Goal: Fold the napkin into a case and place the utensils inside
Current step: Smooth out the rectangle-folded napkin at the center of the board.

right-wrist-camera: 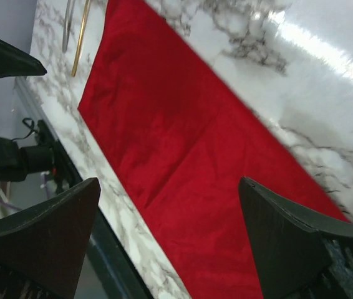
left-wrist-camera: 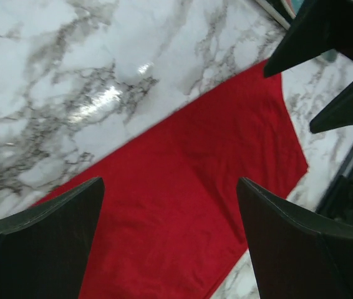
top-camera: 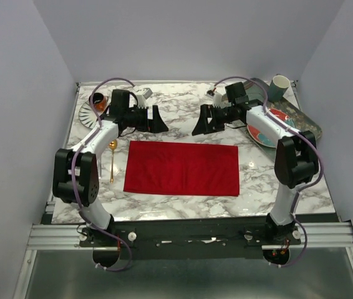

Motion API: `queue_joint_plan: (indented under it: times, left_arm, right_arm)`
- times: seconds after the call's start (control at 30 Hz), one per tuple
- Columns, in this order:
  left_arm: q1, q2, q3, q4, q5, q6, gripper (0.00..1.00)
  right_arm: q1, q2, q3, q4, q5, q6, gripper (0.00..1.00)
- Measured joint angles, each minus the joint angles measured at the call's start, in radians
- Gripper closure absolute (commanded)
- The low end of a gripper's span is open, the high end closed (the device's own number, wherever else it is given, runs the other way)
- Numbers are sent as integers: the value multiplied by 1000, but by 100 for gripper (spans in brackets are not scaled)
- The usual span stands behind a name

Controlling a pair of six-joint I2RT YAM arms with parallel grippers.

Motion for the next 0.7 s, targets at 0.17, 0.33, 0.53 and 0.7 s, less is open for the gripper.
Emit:
queue_joint_plan:
  times: [0.17, 0.33, 0.53, 0.7]
  left_arm:
    - [-6, 109, -71, 139, 143, -159, 1]
    - [-8, 221, -86, 238, 216, -255, 1]
    - [2, 316, -85, 338, 270, -334, 1]
    - [34, 390, -82, 389, 304, -371, 1]
  right_arm:
    - [-1, 69, -73, 75, -124, 92, 0]
    - [-2, 160, -73, 143, -196, 148, 0]
    - [-22, 264, -73, 206, -263, 206, 0]
    - [-61, 324, -82, 242, -321, 247, 0]
